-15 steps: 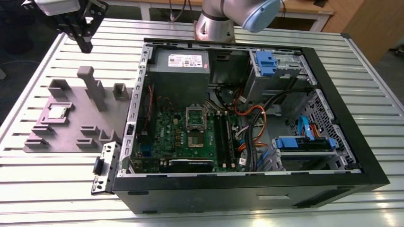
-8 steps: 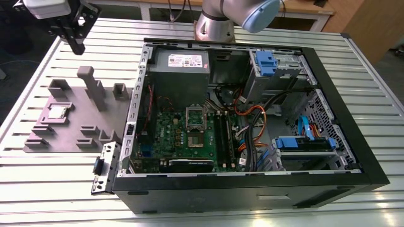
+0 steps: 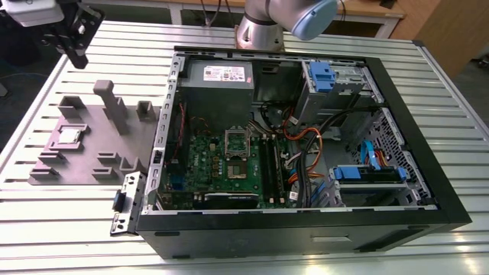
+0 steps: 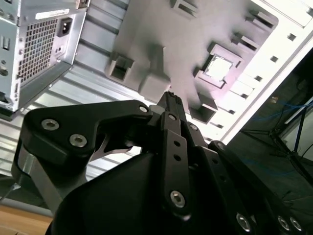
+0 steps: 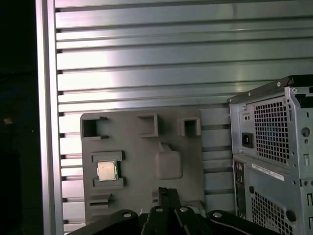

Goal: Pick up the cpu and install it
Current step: 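Reach for the cpu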

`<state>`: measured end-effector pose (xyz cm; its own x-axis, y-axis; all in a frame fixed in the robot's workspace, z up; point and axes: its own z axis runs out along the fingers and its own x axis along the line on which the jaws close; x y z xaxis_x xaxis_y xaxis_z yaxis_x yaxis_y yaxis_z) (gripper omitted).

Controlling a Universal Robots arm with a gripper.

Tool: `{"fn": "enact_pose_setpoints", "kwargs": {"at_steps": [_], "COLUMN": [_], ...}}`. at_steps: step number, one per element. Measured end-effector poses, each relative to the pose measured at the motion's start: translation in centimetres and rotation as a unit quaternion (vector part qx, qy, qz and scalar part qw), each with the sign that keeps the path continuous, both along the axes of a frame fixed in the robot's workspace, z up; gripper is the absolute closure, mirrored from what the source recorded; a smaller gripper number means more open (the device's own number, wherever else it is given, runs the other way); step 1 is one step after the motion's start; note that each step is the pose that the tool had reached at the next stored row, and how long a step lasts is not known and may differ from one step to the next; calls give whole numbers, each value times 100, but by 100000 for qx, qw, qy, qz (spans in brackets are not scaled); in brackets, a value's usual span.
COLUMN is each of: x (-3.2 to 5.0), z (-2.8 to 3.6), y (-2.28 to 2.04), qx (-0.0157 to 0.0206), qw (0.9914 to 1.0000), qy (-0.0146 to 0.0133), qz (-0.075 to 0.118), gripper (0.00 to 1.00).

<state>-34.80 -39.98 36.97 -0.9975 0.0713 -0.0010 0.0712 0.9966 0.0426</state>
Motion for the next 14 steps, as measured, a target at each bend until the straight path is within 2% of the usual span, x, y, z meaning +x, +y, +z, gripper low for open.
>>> {"fn": "enact_pose_setpoints", "kwargs": {"at_steps": [6,14], "x": [-135,-147], "z": [-46,-53], "y": [-1,-1], "qx": [-4,-1], "qw": [100000,100000], "qy": [200,208], "qz": [85,125], "gripper": [89,89]}}
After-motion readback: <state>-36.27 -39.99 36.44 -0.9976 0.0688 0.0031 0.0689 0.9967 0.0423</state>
